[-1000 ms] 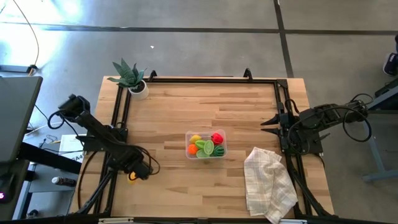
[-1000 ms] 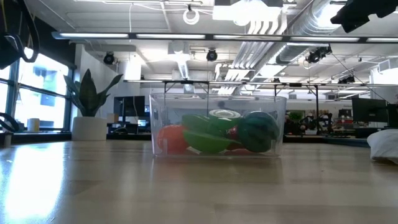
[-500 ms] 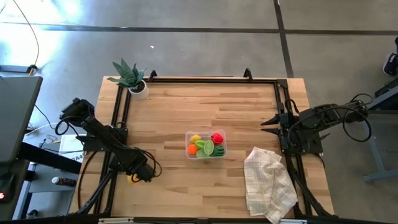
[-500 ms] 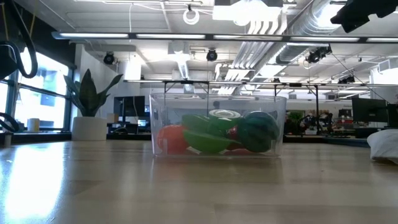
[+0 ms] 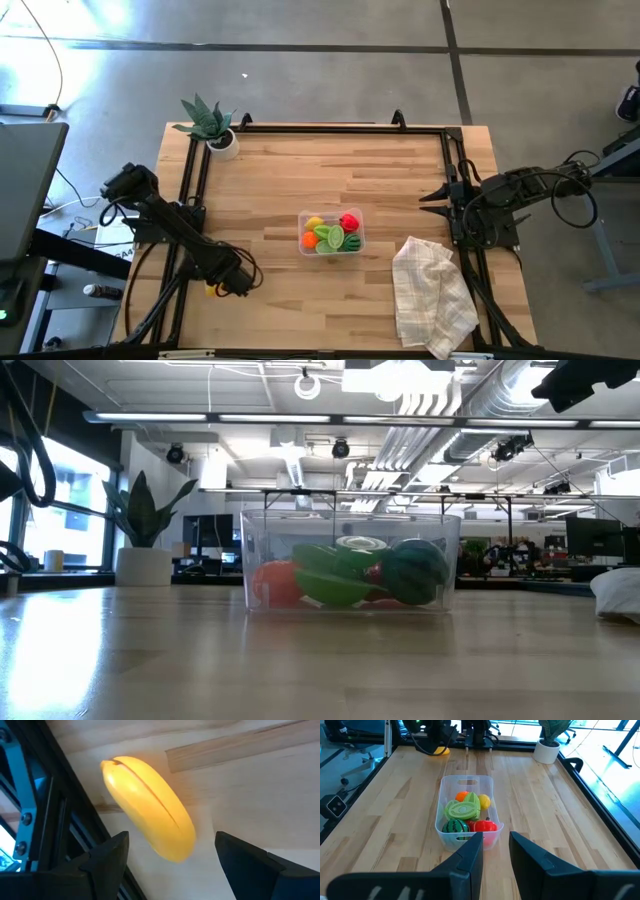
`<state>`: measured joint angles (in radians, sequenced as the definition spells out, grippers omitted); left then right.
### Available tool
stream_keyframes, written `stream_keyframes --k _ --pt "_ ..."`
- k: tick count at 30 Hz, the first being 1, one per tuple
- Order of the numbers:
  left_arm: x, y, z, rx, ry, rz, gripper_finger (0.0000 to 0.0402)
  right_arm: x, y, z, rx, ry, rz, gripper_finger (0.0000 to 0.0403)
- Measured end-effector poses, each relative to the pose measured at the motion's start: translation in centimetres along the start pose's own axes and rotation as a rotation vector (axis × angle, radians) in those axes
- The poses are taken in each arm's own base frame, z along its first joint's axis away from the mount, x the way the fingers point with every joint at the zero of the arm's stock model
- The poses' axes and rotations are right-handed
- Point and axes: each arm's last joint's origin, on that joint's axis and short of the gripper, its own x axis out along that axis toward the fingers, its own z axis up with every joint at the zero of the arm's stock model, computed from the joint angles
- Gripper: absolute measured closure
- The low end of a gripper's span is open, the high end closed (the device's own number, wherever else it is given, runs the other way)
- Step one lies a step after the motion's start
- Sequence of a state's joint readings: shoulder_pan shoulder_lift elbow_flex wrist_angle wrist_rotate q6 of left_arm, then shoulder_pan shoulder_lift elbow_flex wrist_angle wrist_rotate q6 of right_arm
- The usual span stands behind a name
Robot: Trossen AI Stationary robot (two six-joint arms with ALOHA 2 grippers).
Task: Pick and placing Produce into tupperware
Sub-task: Put the yellow banana into the transparent bin
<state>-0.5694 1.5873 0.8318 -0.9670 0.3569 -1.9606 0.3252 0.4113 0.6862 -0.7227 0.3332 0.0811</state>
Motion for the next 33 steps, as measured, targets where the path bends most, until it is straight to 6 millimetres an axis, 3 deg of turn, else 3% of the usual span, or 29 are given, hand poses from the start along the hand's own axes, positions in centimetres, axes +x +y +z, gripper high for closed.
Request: stream_keyframes --k 14,33 --pt "1.7 -0.7 0.4 0.018 0.032 -0.048 0.0114 0.0 0.0 0.0 0.000 0.000 0.000 0.0318" --pt "1.6 -0.7 0.9 -0.004 0.020 -0.053 0.0115 0.0 0.0 0.0 0.000 0.000 0.000 0.0318"
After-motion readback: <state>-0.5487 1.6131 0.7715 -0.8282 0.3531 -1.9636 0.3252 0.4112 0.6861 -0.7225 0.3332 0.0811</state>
